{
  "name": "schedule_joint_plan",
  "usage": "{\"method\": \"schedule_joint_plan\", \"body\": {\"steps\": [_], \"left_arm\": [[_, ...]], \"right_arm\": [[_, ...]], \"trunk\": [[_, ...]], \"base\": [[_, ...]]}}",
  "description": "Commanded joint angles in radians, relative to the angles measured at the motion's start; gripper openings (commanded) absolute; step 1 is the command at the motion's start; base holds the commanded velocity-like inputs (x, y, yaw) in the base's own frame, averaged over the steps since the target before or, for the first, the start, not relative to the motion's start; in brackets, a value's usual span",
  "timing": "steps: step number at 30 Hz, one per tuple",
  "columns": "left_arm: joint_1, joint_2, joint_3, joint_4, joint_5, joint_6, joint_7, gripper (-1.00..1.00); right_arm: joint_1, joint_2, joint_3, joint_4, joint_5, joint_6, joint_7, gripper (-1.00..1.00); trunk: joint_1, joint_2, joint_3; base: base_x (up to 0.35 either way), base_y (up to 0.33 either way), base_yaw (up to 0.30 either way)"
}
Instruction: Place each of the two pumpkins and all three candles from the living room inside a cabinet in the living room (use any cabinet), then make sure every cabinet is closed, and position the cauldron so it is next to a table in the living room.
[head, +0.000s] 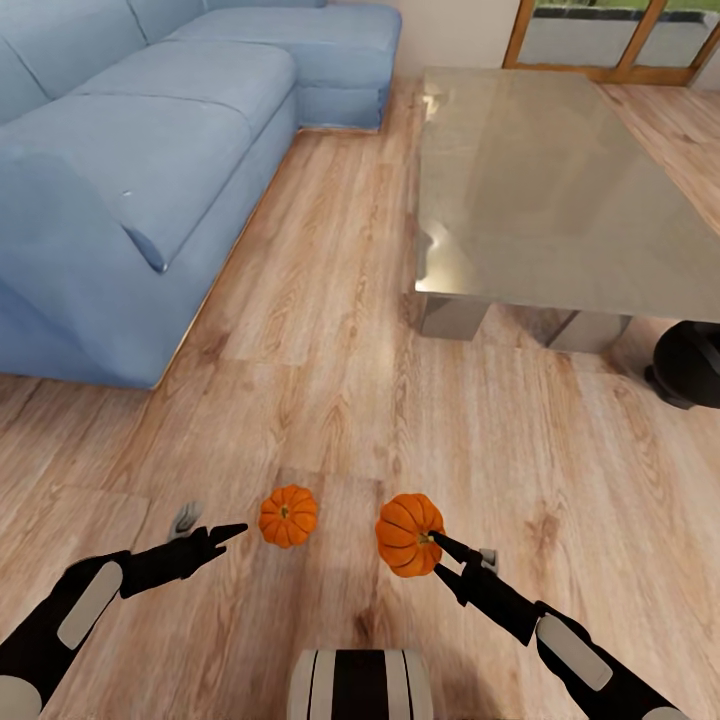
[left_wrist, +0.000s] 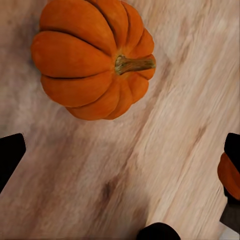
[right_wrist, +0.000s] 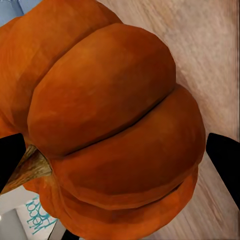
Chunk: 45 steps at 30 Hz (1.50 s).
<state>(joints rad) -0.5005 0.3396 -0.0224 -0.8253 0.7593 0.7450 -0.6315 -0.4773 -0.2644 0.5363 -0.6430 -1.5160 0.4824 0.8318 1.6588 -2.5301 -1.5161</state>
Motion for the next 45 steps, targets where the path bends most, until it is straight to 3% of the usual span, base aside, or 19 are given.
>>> {"method": "schedule_joint_plan", "body": {"steps": [1, 7, 10, 13, 15, 18, 22, 36, 43, 45], "left_arm": [[0.000, 0.001, -0.002, 0.000, 0.008, 0.005, 0.001, 1.00], [0.000, 0.002, -0.002, 0.000, 0.008, 0.005, 0.001, 1.00], [0.000, 0.002, -0.002, 0.000, 0.008, 0.005, 0.001, 1.00], [0.000, 0.002, -0.002, 0.000, 0.008, 0.005, 0.001, 1.00], [-0.001, 0.004, -0.002, 0.000, 0.008, 0.005, 0.000, 1.00], [0.000, 0.005, -0.002, 0.000, 0.008, 0.006, 0.000, 1.00], [0.000, 0.006, -0.002, 0.000, 0.008, 0.007, -0.001, 1.00], [0.000, 0.006, -0.002, 0.000, 0.009, 0.007, -0.002, 1.00], [0.000, 0.008, -0.001, 0.000, 0.009, 0.008, -0.002, 1.00], [0.000, 0.009, 0.020, 0.000, 0.008, 0.008, -0.001, 1.00]], "right_arm": [[-0.001, -0.001, 0.005, 0.000, -0.012, 0.007, 0.002, -1.00], [-0.001, -0.002, 0.006, -0.015, -0.012, 0.008, 0.009, -1.00], [-0.001, -0.002, 0.007, -0.080, -0.012, 0.018, 0.021, -1.00], [0.001, -0.015, 0.009, -0.226, -0.001, 0.046, 0.006, -1.00], [0.002, -0.041, 0.011, -0.314, 0.019, 0.058, -0.017, -1.00], [0.008, -0.110, 0.011, -0.508, 0.029, 0.066, -0.100, -1.00], [0.019, -0.140, 0.007, -0.649, 0.024, 0.066, -0.205, -1.00], [0.022, -0.145, 0.005, -0.640, 0.025, 0.055, -0.232, -1.00], [0.022, -0.142, 0.005, -0.640, 0.026, 0.055, -0.235, -1.00], [0.022, -0.142, 0.005, -0.641, 0.026, 0.055, -0.235, -1.00]], "trunk": [[0.000, -0.001, -0.005], [0.002, -0.002, -0.024], [0.002, -0.002, -0.024], [0.002, -0.002, -0.024], [0.002, -0.002, -0.024], [0.003, -0.002, -0.028], [0.005, -0.003, -0.043], [0.011, -0.006, -0.097], [0.011, -0.006, -0.096], [0.011, -0.006, -0.095]], "base": [[0.000, 0.000, 0.000], [0.000, 0.000, 0.000], [0.000, 0.000, 0.000], [0.000, 0.000, 0.000], [0.000, 0.000, 0.000], [0.000, 0.000, 0.000], [0.000, 0.000, 0.000], [0.000, 0.000, 0.000], [0.002, 0.000, -0.037], [0.132, 0.000, -0.092]]}}
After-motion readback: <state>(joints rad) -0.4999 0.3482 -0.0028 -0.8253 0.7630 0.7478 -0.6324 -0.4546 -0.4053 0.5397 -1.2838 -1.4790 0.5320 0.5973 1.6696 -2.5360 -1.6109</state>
